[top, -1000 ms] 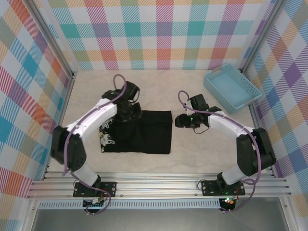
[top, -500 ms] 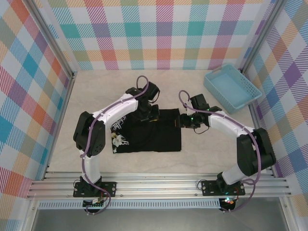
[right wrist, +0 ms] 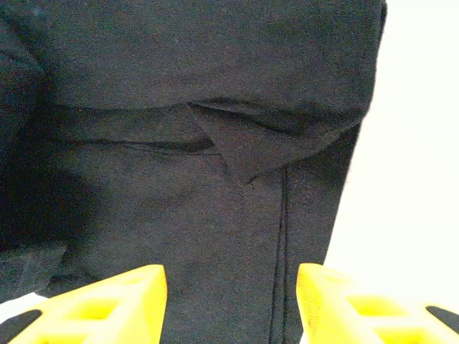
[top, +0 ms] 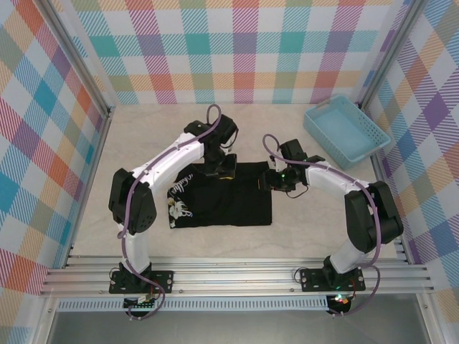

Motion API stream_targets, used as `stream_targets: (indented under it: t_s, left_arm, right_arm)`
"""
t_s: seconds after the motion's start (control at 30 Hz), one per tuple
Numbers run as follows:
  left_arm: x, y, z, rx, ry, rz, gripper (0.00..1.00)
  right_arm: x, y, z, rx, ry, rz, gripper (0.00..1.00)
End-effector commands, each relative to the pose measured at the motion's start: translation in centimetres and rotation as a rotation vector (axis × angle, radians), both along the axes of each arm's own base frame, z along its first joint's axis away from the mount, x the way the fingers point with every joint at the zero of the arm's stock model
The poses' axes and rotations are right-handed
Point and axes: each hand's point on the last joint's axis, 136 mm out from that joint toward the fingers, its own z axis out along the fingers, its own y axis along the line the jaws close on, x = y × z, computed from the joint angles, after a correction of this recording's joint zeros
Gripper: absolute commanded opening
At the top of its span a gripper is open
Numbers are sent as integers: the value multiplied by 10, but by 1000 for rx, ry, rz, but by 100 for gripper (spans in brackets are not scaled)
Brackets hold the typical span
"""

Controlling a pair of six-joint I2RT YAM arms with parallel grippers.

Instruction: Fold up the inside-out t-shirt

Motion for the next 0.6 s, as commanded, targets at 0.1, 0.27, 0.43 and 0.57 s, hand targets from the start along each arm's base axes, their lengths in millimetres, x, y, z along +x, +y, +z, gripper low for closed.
stream_targets:
  t_s: [0.1,0.27,0.43,0.57]
  left_arm:
    - [-17,-14,36,-79,-21,-66,0]
    - [-5,-27,15,-95,-19,-31,0]
    - [16,-63,-17,-164,-6,13,2]
    - [10,-97,-33,-198,24,-45,13]
  right_arm:
    - [4,-10,5,-36,-11,-11,52]
    - [5,-11,4,-40,-8,-15,51]
    - [0,-20,2,-71,-1,-41,52]
    - [-2,-42,4,-99,3,-106,52]
